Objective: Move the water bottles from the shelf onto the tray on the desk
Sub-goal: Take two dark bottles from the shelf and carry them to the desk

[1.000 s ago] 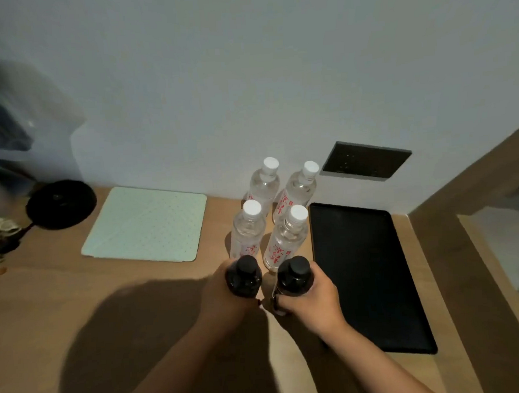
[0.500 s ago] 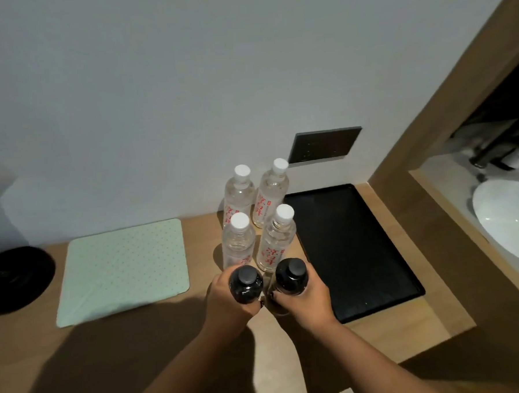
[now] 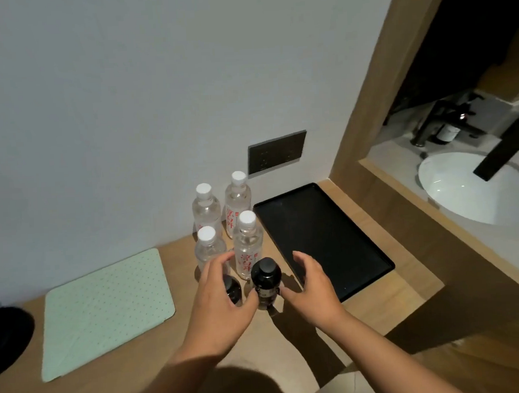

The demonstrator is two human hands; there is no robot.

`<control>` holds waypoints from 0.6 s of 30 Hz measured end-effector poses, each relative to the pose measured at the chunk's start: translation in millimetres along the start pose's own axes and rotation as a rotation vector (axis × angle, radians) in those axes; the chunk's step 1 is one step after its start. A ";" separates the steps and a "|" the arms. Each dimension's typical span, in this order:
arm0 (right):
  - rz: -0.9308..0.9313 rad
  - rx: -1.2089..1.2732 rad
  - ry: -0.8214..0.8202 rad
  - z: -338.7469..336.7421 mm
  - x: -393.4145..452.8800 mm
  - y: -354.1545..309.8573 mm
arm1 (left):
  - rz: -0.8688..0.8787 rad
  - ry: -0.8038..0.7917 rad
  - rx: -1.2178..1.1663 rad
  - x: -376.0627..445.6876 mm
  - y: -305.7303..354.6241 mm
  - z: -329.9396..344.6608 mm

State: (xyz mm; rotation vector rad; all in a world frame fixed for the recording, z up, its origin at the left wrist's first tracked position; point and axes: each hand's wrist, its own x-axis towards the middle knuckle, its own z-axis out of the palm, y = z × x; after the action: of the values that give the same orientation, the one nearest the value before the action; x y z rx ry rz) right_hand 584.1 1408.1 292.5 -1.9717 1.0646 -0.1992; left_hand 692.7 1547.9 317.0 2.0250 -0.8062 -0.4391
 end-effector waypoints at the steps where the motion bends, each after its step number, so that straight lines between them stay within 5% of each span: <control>1: -0.020 -0.015 0.018 -10.0 -4.8 1.7 | 0.044 -0.003 0.024 -0.8 9.4 3.5; 18: -0.015 -0.413 0.407 -277.5 -122.9 141.3 | 0.442 -0.307 0.111 -40.4 225.0 205.4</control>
State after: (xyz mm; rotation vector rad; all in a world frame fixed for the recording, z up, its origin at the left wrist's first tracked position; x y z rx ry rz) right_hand 284.7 1292.0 386.9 -2.3709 1.4410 -0.4316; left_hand 460.7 1361.7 393.9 1.8264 -1.4563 -0.4609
